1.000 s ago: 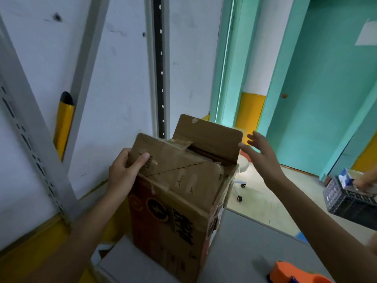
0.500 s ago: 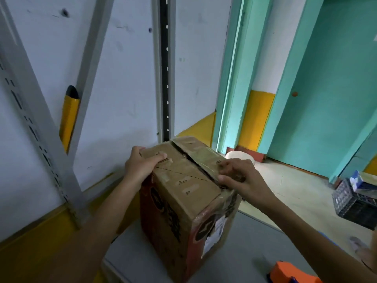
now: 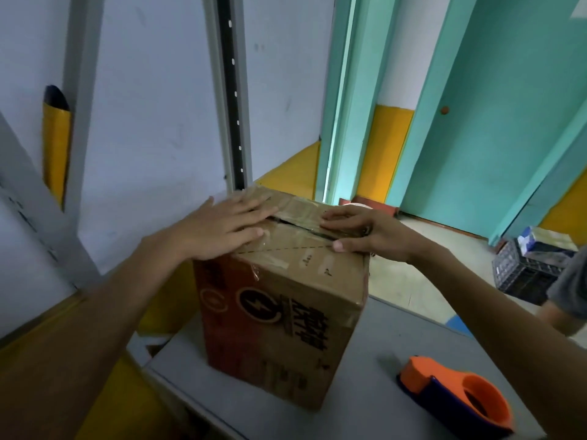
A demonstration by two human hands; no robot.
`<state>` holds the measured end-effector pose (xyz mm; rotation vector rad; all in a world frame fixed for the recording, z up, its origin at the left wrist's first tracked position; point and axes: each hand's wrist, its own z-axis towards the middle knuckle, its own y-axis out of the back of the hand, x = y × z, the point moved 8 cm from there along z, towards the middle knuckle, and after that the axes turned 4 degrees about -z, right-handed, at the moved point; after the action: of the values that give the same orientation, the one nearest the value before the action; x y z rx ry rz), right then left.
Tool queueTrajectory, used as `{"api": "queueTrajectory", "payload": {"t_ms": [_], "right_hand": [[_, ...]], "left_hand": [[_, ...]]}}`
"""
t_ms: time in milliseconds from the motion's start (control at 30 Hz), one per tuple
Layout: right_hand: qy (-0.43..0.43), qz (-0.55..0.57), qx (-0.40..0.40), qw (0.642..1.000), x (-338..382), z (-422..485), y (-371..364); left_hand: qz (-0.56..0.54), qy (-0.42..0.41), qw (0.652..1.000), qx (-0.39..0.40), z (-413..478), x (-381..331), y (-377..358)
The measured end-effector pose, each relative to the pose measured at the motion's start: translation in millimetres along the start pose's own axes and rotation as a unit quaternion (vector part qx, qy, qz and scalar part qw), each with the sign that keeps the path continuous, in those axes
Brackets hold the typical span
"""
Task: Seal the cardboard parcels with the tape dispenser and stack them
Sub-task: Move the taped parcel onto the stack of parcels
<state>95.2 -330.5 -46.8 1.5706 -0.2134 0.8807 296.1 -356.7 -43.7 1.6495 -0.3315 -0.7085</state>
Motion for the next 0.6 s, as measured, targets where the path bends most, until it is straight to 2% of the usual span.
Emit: {"api": "queueTrajectory", "payload": {"t_ms": [67,100,167,200,233,267,300,367,433,467,500,600], "right_hand": [[0.001,0.026,-0.015,1.000,-2.1,-3.6,-1.5],[0.003,0.035,-0.052,0.998,-3.1,-6.9,0.6],[-0.008,0.020,-0.221,0.975,-13.9,-22.0,15.0],[-0.037,0.007,-0.322,0.946,-26.1,-37.4,21.8],[-0.088,-0.006,-0.393,0.915,-45.5,-55.5,24.7],[-0.159,-0.026,-0.416,0.895,-71.2,-73.5,23.5],[-0.246,-0.056,-0.379,0.890,-100.9,-89.1,16.1],[-0.417,-0.145,-0.158,0.883,-164.6,-123.0,-21.0],[-0.483,-0.213,0.050,0.848,-200.4,-160.9,-63.5],[-0.484,-0.224,0.093,0.841,-207.9,-172.4,-77.4],[-0.481,-0.215,0.100,0.844,-212.0,-179.1,-85.7],[-0.473,-0.174,0.039,0.863,-214.2,-183.5,-84.3]], "left_hand": [[-0.030,0.009,0.999,0.021,4.7,9.2,-5.9],[-0.038,0.017,0.999,0.013,4.0,10.7,-6.1],[-0.059,0.032,0.997,-0.032,-1.7,8.3,-1.5],[-0.071,0.042,0.995,-0.060,-5.1,5.7,0.1],[-0.074,0.053,0.992,-0.087,-9.0,1.5,1.5],[-0.068,0.061,0.989,-0.112,-11.9,-3.3,2.4],[-0.059,0.068,0.987,-0.130,-13.2,-7.8,2.6],[-0.048,0.076,0.985,-0.145,-11.4,-15.3,1.8],[-0.047,0.083,0.985,-0.145,-6.3,-20.1,1.3],[-0.044,0.086,0.985,-0.146,-4.1,-22.4,0.6],[-0.035,0.087,0.985,-0.147,-3.4,-26.5,-0.1],[-0.019,0.098,0.982,-0.158,-7.2,-35.2,-1.7]]}}
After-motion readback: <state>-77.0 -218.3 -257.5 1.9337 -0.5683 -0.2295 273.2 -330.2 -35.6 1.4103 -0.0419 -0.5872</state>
